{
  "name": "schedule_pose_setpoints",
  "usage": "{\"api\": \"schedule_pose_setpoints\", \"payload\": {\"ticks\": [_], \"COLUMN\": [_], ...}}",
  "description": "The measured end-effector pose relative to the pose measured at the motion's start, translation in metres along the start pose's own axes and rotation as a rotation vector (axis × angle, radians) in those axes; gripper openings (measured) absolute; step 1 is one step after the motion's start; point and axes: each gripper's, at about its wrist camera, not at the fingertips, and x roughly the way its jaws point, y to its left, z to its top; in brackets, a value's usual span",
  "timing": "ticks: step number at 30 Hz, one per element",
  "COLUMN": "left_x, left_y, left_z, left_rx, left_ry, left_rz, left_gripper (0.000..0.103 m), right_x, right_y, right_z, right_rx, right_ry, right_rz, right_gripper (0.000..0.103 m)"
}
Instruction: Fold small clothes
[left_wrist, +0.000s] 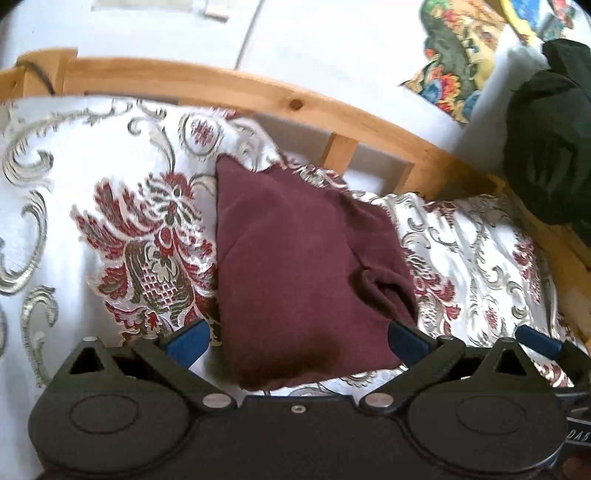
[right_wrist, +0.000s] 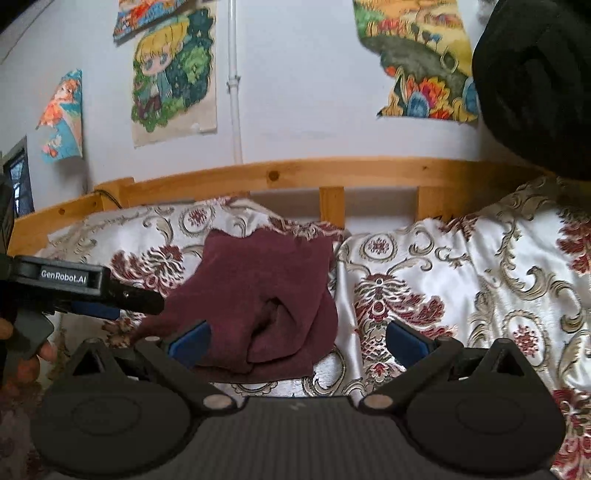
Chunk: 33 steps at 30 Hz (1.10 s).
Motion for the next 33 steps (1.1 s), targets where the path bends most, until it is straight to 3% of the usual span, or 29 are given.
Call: {"api": "schedule_pose_setpoints", "payload": {"ticks": [7,12,16,22,33], "left_x": [-0.053,-0.085,-0.104,-0.118,-0.127], "left_y": [-0.025,-0.03,-0.034,-0.044,-0.048], "left_z": [-0.012,-0.029,-0.048,-0.073,-0.094], "left_rx": [0.074,0.057,0.063,0.09,0.086], "left_ry": [-0.086,-0.111,-0.112,-0.079,-0.045], "left_rz": [0.082,0.092,0.119,0.165,0.152], "left_gripper": [0.102,0.102,0.102,0.102,0.102], "right_x": [-0.043,-0.065,-0.076,-0.086,-0.1], "right_y": [0.005,0.006,0.008,0.011,0.016], "right_z": [0.004,0.001,-0.002,-0.014,-0.025], "right_rx": [-0.027,-0.018,-0.023,0.005,-0.009], "right_ry": [-0.038,-0.06,-0.063,-0.019,0.01], "right_rz": [0.033,0.068,0.075,0.014,0.015], "right_gripper": [0.103,0.103,0.103,0.103,0.103]}}
